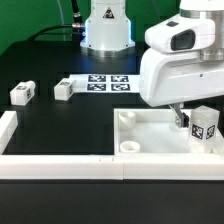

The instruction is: Assemble square table

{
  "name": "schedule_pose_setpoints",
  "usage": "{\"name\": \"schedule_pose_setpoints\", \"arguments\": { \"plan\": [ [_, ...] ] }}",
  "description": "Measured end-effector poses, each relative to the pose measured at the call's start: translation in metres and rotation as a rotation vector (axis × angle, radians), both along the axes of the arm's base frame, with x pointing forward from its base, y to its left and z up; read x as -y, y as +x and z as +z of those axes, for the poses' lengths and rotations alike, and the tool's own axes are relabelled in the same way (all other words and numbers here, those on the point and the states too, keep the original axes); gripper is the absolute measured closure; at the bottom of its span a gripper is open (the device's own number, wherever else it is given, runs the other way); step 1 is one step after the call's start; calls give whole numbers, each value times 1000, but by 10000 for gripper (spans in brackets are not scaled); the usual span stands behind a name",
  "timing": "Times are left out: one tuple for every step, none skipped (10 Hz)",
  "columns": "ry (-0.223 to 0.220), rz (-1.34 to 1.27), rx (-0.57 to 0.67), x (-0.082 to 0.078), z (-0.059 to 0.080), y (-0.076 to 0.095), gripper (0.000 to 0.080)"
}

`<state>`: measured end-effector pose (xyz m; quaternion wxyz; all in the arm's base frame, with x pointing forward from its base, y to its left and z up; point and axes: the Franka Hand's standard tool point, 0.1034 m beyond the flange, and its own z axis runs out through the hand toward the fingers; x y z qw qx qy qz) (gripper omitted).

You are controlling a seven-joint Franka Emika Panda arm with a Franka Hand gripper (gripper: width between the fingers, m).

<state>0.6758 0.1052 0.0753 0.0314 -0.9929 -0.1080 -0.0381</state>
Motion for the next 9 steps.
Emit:
{"name": "schedule_pose_setpoints", "arguments": {
  "plan": [
    [-10,113,8,2,0,0,151],
    [-14,169,12,3,0,0,151],
    [-15,177,12,4,-1,0,169],
    [-14,174,12,4,-1,0,169],
    [-15,174,12,4,-1,0,334],
    [-15,174,12,4,-1,0,514],
    [-12,141,10,4,-1,0,510],
    [-10,124,8,4,-1,0,510],
    [-5,50,3,4,-1,0,510]
  ]
}}
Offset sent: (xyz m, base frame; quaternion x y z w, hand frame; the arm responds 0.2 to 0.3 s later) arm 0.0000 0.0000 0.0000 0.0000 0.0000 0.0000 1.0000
